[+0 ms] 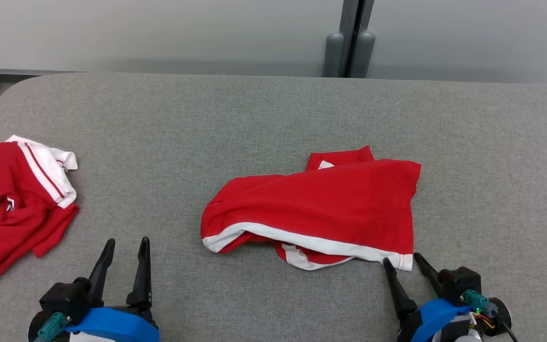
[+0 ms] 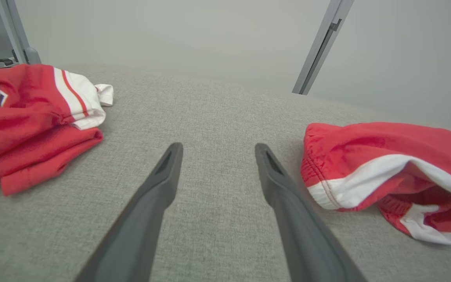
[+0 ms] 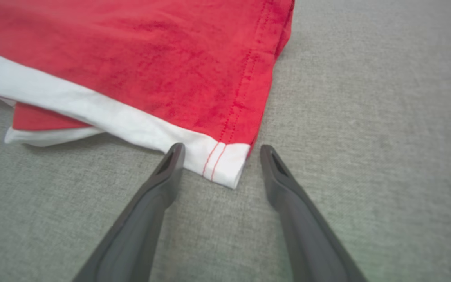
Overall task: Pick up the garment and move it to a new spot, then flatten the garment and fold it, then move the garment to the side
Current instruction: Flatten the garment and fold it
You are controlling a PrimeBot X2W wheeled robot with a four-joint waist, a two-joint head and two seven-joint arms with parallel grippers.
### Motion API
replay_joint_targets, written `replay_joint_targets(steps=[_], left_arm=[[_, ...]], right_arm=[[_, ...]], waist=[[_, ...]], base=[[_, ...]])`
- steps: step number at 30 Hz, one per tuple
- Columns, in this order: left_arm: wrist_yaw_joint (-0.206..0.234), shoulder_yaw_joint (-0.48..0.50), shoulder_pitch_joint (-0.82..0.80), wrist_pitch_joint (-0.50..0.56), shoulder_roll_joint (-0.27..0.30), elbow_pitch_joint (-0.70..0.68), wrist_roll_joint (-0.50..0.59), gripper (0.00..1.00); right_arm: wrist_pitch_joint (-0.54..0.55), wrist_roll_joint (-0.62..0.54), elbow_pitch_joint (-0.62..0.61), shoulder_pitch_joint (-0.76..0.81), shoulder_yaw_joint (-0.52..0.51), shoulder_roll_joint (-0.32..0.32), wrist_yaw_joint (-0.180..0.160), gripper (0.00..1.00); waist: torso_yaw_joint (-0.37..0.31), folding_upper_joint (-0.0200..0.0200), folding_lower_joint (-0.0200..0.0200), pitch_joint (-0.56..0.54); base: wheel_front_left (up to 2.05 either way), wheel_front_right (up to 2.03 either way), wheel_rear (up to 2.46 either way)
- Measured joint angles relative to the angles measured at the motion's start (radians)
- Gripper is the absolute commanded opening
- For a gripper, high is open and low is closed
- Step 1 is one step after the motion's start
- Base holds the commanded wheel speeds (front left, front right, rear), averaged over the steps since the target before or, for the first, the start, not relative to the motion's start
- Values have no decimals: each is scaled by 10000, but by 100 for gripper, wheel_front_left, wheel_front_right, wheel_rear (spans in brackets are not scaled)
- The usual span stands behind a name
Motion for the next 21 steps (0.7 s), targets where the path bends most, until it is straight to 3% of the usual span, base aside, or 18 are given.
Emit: replay_joint_targets(steps=[14,15,19,21], left_arm=[[0,-167,1,0,6,13,-15,100],[0,-173,1,0,23,27,-17,100],[0,-199,1,0,50,58,-17,100],[0,-209,2,0,63,58,-17,100]], right_arm=[[6,466,-617,353,368,6,2,100],[6,487,-617,355,372,6,2,95],[6,792,-619,355,362,8,2,90],[6,938,-594,355,362,6,2,82]], waist=[[-158,-1,0,35],[-155,-1,0,37],[-135,-1,0,49],[-128,-2,0,64]], base=[[0,0,0],[0,0,0],[0,0,0],[0,0,0]])
